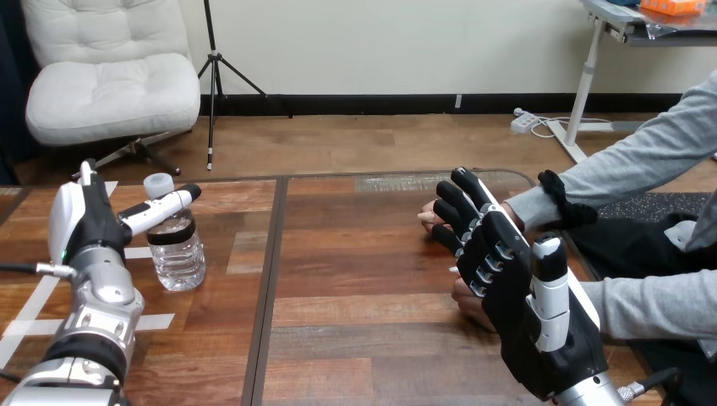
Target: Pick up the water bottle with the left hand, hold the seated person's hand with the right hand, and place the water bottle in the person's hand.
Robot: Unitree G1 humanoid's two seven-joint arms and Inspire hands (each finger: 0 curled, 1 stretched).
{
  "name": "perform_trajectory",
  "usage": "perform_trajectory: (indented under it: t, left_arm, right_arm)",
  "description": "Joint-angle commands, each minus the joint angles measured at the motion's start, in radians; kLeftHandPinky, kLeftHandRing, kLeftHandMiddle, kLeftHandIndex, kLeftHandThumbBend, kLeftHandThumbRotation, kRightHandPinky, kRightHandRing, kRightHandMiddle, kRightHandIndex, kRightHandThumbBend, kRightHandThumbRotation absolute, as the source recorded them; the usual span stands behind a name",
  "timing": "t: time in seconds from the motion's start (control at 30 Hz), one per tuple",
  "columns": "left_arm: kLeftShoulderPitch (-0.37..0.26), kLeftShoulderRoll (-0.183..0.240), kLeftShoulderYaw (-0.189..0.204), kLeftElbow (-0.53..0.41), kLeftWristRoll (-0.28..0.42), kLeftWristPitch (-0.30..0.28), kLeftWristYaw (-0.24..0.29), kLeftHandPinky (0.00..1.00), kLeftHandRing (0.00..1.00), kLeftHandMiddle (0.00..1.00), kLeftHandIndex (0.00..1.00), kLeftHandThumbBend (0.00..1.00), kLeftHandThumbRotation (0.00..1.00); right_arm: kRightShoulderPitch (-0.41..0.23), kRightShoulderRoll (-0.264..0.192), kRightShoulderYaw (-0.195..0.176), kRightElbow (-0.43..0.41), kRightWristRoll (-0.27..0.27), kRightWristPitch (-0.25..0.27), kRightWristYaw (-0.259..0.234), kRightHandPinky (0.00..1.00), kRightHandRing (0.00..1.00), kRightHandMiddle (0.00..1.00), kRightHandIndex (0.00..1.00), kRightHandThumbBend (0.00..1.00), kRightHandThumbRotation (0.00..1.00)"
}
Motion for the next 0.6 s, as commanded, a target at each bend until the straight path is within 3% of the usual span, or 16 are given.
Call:
perform_trajectory:
  t: [0.0,0.57]
  left_arm:
    - [-0.100,0.024,-0.021,0.003,0.024,0.007,-0.005,1.00,1.00,1.00,1.00,1.00,0.43]
    - [-0.119,0.031,-0.052,0.010,0.053,0.055,-0.041,1.00,1.00,1.00,1.00,1.00,0.47]
  right_arm:
    - [-0.038,-0.005,-0.002,-0.025,0.009,-0.027,0.001,1.00,1.00,0.98,0.99,0.92,1.00]
    - [-0.034,-0.006,-0.002,-0.031,0.012,-0.022,0.003,1.00,1.00,0.98,0.99,0.92,1.00]
